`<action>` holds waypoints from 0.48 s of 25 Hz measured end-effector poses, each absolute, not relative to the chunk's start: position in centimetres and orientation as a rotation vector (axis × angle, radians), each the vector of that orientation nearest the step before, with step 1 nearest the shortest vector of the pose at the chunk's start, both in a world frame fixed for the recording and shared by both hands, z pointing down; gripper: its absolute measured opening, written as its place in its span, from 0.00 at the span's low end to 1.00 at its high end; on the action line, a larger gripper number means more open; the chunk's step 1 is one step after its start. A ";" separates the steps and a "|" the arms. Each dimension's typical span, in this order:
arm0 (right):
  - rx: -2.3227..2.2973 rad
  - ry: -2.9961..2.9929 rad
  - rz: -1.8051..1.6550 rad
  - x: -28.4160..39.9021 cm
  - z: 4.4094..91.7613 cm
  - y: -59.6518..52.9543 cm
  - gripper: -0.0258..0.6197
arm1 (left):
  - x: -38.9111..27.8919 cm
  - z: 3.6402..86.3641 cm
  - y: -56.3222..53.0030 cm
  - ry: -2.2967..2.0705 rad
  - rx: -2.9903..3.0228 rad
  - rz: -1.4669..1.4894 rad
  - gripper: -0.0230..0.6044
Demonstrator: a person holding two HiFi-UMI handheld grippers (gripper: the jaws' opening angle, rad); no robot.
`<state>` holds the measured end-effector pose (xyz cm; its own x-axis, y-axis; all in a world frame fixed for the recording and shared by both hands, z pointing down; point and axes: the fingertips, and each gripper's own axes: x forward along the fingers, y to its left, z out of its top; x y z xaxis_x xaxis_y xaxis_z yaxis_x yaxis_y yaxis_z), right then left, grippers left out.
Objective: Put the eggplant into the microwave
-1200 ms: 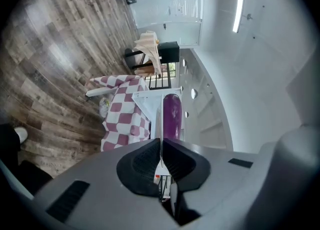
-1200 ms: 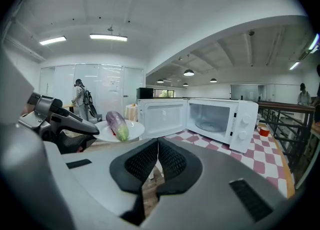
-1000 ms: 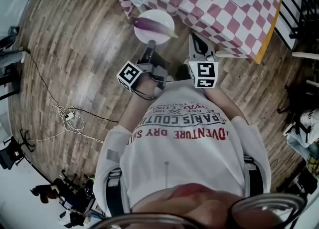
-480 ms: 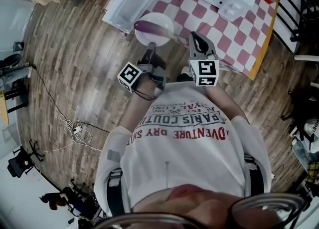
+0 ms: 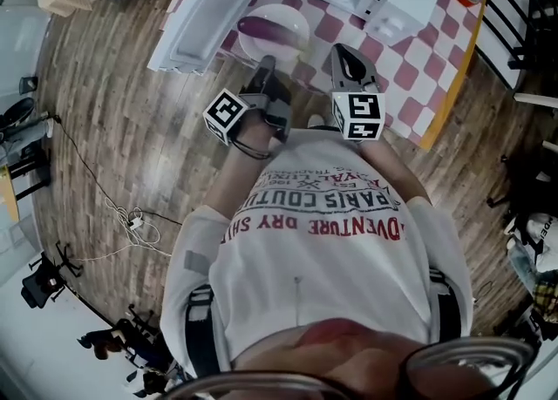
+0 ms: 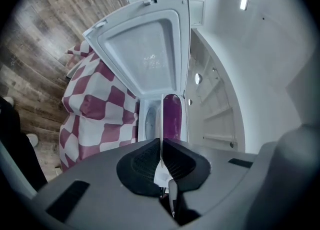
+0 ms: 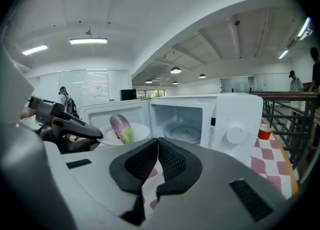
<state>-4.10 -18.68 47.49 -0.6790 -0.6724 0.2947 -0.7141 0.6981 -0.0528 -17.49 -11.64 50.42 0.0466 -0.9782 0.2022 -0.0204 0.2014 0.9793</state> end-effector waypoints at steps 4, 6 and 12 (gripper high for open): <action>1.148 -2.612 0.265 -3.0 48.3 -20.1 0.08 | -17.3 50.9 -14.1 -1.249 1.095 -0.978 0.09; 1.195 -2.588 0.276 -2.5 48.5 -21.1 0.08 | -17.1 51.1 -15.5 -1.229 1.106 -0.947 0.09; 1.349 -2.510 0.296 -2.3 48.7 -23.5 0.08 | -17.0 52.3 -19.5 -1.143 1.141 -0.832 0.09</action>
<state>-2.30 -23.47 48.73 -0.5271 -0.7812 0.3345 -0.8376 0.5440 -0.0495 -17.05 -19.52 52.29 0.2469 -0.9355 0.2527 -0.0470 0.2489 0.9674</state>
